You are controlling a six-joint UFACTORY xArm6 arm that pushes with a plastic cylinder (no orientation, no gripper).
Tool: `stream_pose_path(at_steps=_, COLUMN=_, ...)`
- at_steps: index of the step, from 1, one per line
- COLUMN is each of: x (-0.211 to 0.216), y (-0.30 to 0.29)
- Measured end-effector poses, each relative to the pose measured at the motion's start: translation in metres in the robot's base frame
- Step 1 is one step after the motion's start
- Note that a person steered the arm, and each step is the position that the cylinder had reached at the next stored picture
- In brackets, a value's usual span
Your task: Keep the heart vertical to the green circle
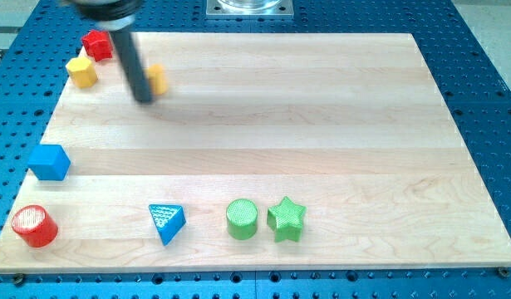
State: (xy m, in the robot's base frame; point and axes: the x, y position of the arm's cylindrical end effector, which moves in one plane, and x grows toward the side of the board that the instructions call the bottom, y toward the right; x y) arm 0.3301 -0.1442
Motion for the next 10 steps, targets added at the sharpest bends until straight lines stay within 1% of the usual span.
stream_pose_path(at_steps=1, x=-0.013, y=-0.027)
stream_pose_path(at_steps=2, x=-0.052, y=-0.014)
stream_pose_path(at_steps=3, x=-0.048, y=0.090)
stream_pose_path(at_steps=4, x=-0.055, y=0.085)
stream_pose_path(at_steps=5, x=-0.048, y=0.056)
stream_pose_path(at_steps=6, x=-0.037, y=0.062)
stream_pose_path(at_steps=8, x=-0.001, y=0.042)
stream_pose_path(at_steps=9, x=0.002, y=0.122)
stream_pose_path(at_steps=10, x=-0.005, y=0.192)
